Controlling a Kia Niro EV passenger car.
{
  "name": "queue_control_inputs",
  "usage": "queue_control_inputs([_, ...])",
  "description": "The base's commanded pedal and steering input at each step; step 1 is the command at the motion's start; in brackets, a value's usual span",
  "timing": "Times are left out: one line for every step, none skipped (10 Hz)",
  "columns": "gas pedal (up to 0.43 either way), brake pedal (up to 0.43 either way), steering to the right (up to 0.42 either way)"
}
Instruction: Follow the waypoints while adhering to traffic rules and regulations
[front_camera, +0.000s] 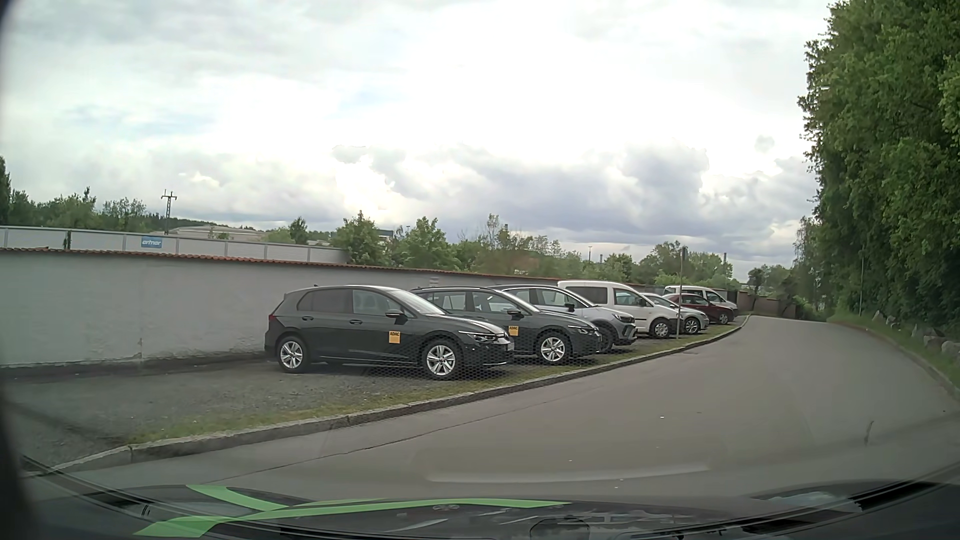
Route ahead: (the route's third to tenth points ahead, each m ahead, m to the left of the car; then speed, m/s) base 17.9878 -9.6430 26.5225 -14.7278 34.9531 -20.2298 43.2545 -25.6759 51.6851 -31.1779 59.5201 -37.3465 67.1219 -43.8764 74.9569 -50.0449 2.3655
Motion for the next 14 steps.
queue_control_inputs([0.0,0.0,0.144])
queue_control_inputs([0.0,0.0,0.158])
queue_control_inputs([0.008,0.0,0.168])
queue_control_inputs([0.02,0.0,0.178])
queue_control_inputs([0.028,0.0,0.188])
queue_control_inputs([0.039,0.0,0.197])
queue_control_inputs([0.039,0.0,0.209])
queue_control_inputs([0.039,0.0,0.221])
queue_control_inputs([0.039,0.0,0.229])
queue_control_inputs([0.039,0.0,0.232])
queue_control_inputs([0.028,0.0,0.235])
queue_control_inputs([0.028,0.0,0.242])
queue_control_inputs([0.028,0.0,0.252])
queue_control_inputs([0.028,0.0,0.252])
